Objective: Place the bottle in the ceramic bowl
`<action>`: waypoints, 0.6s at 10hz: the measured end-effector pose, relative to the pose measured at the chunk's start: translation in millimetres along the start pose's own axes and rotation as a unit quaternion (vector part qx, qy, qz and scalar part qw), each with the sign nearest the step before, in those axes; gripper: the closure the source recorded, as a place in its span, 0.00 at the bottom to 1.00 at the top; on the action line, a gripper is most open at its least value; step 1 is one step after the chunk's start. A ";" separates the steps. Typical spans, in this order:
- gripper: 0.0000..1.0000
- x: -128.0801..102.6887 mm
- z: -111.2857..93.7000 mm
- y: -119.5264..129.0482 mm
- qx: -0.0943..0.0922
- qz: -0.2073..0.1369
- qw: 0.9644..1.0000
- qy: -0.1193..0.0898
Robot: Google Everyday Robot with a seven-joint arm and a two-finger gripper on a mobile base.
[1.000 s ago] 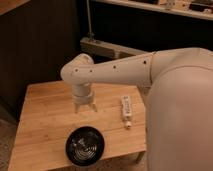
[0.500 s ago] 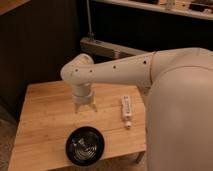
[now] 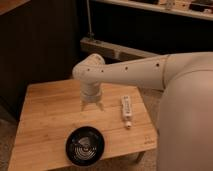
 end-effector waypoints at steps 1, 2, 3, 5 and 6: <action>0.35 -7.7 1.4 -22.3 -0.005 0.017 1.000 -0.006; 0.35 -11.6 3.0 -35.0 -0.005 0.028 1.000 -0.010; 0.35 -13.4 4.8 -39.2 -0.006 0.032 0.999 -0.012; 0.35 -24.3 9.5 -64.3 -0.006 0.047 0.999 -0.026; 0.35 -31.7 12.0 -75.6 -0.004 0.046 0.998 -0.035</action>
